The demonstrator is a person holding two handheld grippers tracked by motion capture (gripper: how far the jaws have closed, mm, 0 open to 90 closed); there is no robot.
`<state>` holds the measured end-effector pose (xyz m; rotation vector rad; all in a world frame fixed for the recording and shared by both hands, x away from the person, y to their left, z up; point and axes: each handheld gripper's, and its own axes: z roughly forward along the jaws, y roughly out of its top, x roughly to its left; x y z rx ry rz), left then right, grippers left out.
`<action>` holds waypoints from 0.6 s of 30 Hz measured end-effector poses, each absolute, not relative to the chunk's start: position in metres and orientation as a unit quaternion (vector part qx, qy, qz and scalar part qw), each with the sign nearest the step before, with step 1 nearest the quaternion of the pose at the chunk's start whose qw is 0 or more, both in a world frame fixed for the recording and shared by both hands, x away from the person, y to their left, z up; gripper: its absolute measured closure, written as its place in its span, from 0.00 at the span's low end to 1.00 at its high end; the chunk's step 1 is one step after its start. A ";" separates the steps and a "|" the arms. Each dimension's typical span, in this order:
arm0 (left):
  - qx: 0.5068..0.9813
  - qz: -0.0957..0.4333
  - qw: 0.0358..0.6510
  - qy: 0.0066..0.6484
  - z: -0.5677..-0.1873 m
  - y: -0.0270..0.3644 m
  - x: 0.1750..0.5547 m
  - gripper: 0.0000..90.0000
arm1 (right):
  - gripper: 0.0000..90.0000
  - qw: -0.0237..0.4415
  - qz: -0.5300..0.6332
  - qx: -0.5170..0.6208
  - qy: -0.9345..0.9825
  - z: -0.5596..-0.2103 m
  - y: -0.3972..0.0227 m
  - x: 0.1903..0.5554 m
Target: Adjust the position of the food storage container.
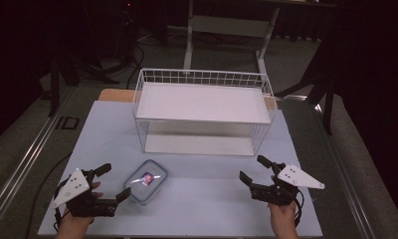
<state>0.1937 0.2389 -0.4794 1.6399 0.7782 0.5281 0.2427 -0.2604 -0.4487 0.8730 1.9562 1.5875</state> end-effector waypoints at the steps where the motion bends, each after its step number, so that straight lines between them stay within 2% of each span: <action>1: 0.703 0.227 0.584 0.336 -0.480 0.238 0.194 0.02 | 0.19 0.239 0.578 0.320 0.712 -0.449 -0.260 0.242; 7: 0.703 0.233 0.577 0.344 -0.478 0.235 0.193 0.02 | 0.19 0.239 0.579 0.319 0.712 -0.449 -0.260 0.242; 8: 0.711 0.247 0.556 0.354 -0.474 0.234 0.192 0.02 | 0.19 0.241 0.578 0.319 0.711 -0.448 -0.260 0.241; 10: 0.718 0.218 0.561 0.349 -0.471 0.237 0.195 0.02 | 0.19 0.241 0.580 0.321 0.709 -0.448 -0.260 0.241; 15: 0.758 0.184 0.515 0.357 -0.476 0.241 0.200 0.03 | 0.19 0.240 0.579 0.320 0.711 -0.449 -0.259 0.239; 16: 0.763 0.174 0.509 0.357 -0.479 0.243 0.199 0.09 | 0.19 0.240 0.579 0.321 0.710 -0.449 -0.259 0.239; 18: 0.779 0.150 0.503 0.344 -0.484 0.249 0.196 0.26 | 0.19 0.239 0.579 0.323 0.709 -0.449 -0.259 0.239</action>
